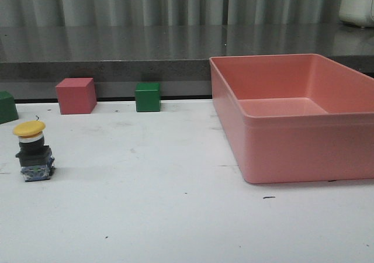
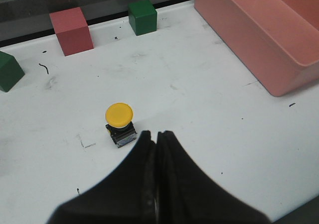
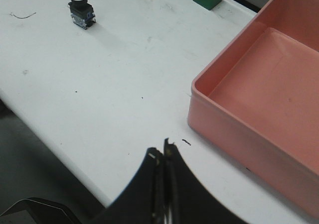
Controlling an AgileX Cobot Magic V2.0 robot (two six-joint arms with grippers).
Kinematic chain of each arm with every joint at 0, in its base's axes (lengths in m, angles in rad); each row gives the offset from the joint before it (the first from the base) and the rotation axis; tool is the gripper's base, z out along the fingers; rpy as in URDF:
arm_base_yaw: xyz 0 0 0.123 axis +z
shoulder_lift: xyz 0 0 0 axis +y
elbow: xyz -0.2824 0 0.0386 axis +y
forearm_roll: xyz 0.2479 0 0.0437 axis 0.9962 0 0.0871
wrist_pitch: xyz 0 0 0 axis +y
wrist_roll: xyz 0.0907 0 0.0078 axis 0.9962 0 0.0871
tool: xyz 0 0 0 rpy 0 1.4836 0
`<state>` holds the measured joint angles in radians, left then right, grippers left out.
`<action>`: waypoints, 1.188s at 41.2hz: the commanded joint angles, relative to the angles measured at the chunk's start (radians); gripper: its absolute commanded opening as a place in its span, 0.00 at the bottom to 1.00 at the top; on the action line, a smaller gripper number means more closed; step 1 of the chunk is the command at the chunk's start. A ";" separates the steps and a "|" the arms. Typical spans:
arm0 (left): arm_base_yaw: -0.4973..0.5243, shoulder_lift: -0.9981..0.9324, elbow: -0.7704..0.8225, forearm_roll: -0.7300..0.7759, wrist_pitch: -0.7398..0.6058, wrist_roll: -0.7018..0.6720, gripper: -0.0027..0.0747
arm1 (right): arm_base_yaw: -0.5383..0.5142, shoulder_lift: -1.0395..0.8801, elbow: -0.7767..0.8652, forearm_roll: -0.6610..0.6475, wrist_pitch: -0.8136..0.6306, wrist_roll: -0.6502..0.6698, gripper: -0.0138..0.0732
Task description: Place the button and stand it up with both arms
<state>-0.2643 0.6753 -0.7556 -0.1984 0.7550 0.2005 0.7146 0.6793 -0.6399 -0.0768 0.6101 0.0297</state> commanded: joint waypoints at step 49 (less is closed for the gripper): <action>0.265 -0.628 0.699 0.222 -0.668 -0.252 0.01 | -0.005 -0.003 -0.026 -0.001 -0.065 -0.006 0.08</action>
<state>0.0002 0.0508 -0.0550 0.0139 0.2048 -0.0263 0.7146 0.6793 -0.6399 -0.0768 0.6101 0.0259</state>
